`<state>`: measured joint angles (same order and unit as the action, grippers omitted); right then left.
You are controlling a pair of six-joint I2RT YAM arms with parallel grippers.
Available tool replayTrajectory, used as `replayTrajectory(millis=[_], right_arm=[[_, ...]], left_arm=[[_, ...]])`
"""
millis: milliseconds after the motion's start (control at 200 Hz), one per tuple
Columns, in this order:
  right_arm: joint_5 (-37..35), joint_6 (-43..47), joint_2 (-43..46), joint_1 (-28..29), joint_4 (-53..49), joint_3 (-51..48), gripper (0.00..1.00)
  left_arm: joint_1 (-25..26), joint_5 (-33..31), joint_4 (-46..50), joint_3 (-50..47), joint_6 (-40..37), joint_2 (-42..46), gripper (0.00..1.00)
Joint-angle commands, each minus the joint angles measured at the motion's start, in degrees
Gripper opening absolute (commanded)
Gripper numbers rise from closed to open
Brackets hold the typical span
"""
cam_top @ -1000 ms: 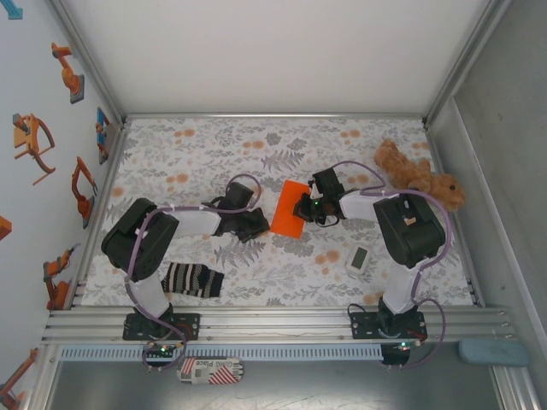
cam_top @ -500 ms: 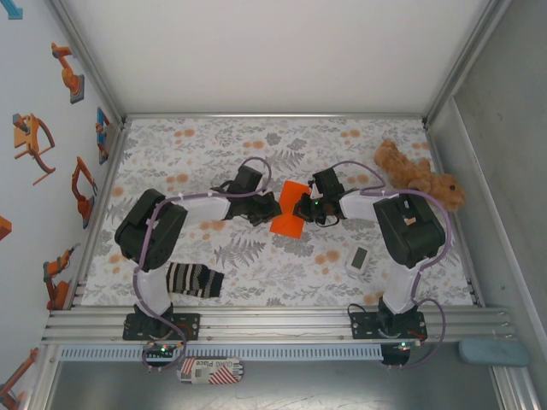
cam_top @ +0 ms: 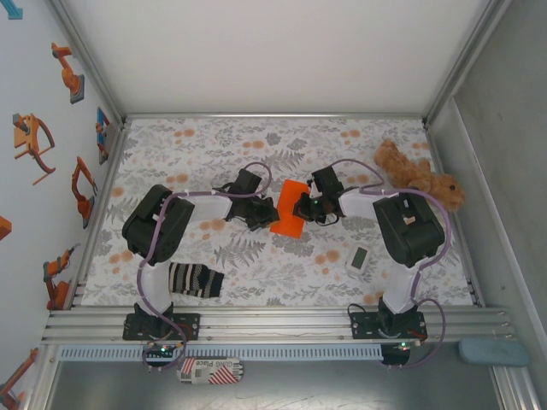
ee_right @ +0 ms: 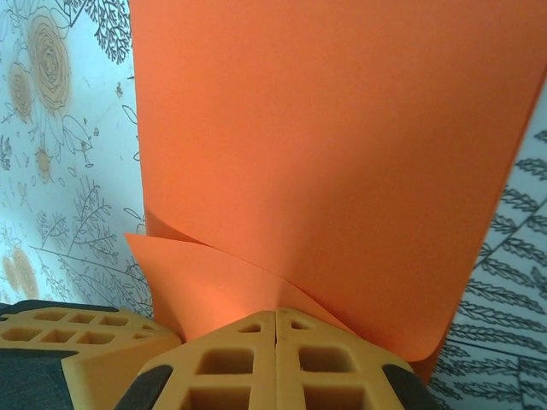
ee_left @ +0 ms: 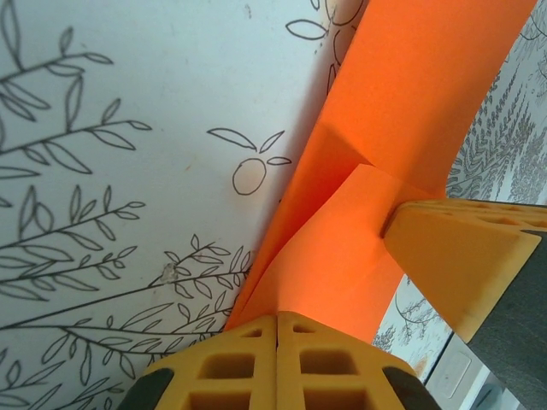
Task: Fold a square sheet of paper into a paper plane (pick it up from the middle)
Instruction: Fold the triangle a second time at the center of the table.
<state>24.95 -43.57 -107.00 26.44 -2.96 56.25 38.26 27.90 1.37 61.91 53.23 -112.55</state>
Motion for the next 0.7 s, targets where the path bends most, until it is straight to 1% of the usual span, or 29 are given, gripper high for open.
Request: replayTrajectory(millis=[0, 80, 185, 275, 421, 556, 696], right_arm=[[-3.5, 3.1, 3.6, -0.1, -4.8, 1.7, 0.00], [-3.1, 4.1, 5.0, 0.8, -5.4, 2.3, 0.00], [-2.4, 4.3, 4.5, 2.8, -5.2, 2.3, 0.00], [-2.4, 3.9, 2.8, 4.1, -4.7, 2.3, 0.00], [-1.6, 3.6, -0.4, 4.5, -4.0, 3.1, 0.00], [-2.3, 3.6, -2.4, 3.3, -4.1, 3.4, 0.00], [-3.2, 3.8, -2.5, -0.5, -3.4, 1.3, 0.00]], left_arm=[[-0.1, -1.5, 5.4, -1.1, -1.0, -1.8, 0.02], [0.1, -1.8, 5.4, -1.1, -0.8, -1.9, 0.02], [0.1, -2.0, 5.5, -1.0, -0.8, -2.2, 0.01], [0.1, -2.0, 5.6, -1.0, -0.6, -2.3, 0.01], [0.0, -2.4, 6.0, -1.2, -0.4, -2.3, 0.01], [0.0, -3.6, 8.0, -1.1, -0.3, -2.4, 0.01], [-0.1, -4.2, 11.8, -1.0, -0.4, -3.5, 0.02]])
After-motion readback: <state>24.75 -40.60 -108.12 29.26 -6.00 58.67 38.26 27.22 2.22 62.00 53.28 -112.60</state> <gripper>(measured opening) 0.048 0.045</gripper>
